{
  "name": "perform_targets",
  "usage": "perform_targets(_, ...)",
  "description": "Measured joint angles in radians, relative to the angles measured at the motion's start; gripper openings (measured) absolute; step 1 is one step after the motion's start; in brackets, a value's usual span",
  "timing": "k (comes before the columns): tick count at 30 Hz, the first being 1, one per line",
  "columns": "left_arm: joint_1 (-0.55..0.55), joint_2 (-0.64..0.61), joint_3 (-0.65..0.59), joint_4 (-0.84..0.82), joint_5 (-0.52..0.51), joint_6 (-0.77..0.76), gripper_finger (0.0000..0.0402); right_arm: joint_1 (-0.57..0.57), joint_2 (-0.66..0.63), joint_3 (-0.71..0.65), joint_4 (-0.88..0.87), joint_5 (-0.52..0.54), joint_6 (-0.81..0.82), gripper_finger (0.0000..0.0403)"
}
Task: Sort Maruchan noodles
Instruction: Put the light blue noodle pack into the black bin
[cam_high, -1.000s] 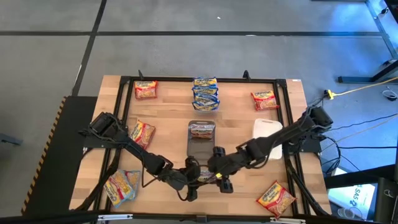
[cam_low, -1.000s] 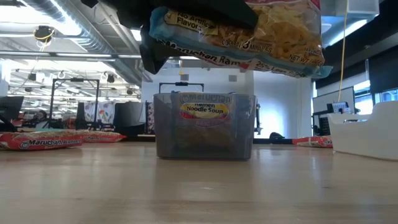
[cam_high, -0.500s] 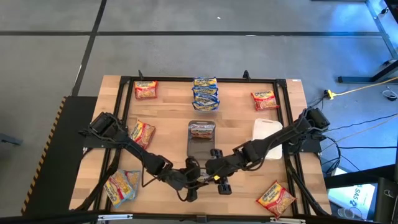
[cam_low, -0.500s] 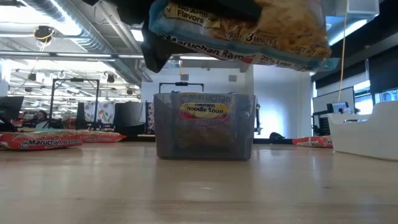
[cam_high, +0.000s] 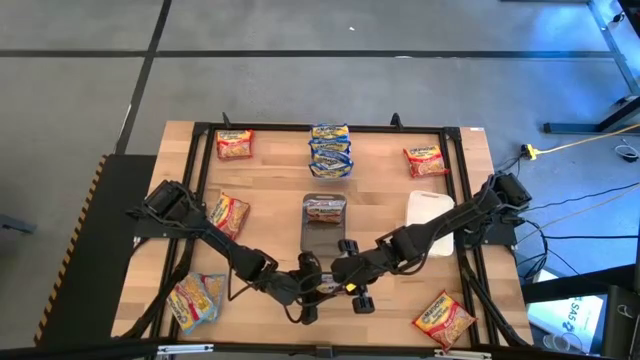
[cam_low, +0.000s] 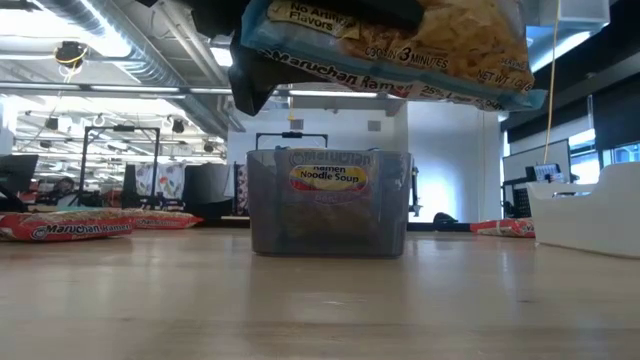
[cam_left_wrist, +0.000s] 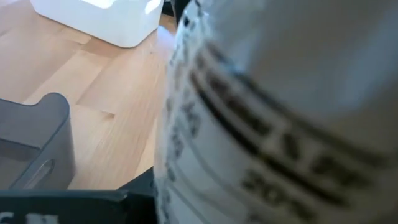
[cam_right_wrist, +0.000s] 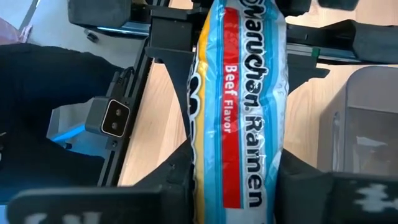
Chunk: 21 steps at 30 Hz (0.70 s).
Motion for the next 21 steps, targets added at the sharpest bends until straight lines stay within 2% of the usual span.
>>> perform_targets(11, 0.018, 0.001, 0.000, 0.009, -0.010, 0.034, 0.0156, 0.000, -0.002, 0.000, -0.016, 0.006, -0.009, 0.0094)
perform_targets(17, 0.037, 0.001, 0.000, 0.018, 0.016, -0.010, 0.0197, -0.001, -0.004, 0.000, -0.033, 0.006, -0.010, 0.0097)
perform_targets(21, 0.056, -0.007, 0.000, 0.006, 0.145, -0.018, 0.0204, 0.000, -0.016, -0.001, -0.061, 0.011, -0.008, 0.0097)
